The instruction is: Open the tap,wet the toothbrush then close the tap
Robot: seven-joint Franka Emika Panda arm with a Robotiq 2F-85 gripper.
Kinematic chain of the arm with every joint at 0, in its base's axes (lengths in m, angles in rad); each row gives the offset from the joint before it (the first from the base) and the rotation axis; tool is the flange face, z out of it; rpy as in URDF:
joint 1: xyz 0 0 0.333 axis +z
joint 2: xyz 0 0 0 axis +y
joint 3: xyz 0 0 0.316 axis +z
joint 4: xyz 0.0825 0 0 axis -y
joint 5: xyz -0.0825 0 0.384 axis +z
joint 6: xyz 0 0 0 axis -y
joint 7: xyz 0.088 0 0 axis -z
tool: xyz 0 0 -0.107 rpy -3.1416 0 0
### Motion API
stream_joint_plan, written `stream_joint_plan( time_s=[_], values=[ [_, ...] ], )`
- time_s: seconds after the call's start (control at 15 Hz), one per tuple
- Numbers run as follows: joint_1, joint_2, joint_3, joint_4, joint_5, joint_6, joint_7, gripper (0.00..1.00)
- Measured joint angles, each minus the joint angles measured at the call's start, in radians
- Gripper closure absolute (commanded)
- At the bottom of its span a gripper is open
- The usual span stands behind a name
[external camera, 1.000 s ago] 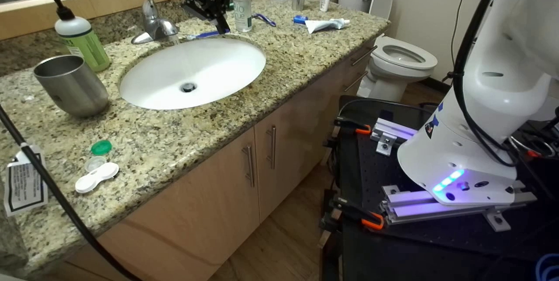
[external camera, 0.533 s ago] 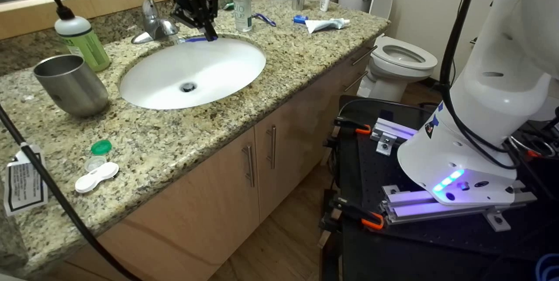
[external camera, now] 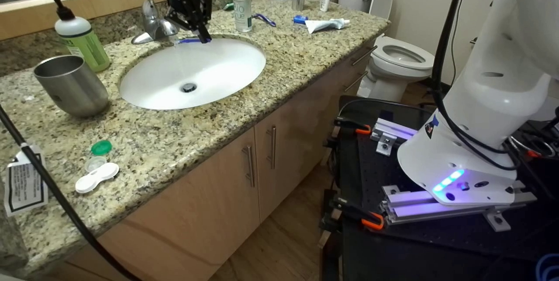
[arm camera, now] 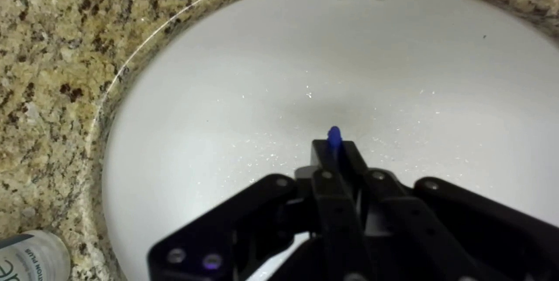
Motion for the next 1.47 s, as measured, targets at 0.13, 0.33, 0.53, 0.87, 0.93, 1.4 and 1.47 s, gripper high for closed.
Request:
stream_joint_plan(
  time_s=[0.13,0.33,0.53,0.87,0.93,1.4,1.47],
  values=[
    [0.000,0.000,0.000,0.001,0.000,0.000,0.000,0.91],
    [0.000,0.000,0.000,0.002,0.000,0.000,0.000,0.91],
    [0.000,0.000,0.000,0.002,0.000,0.000,0.000,0.91],
    [0.000,0.000,0.000,0.002,0.000,0.000,0.000,0.91],
    [0.000,0.000,0.000,0.002,0.000,0.000,0.000,0.91],
    [0.000,0.000,0.000,0.002,0.000,0.000,0.000,0.98],
    [0.000,0.000,0.000,0.002,0.000,0.000,0.000,0.98]
  ],
)
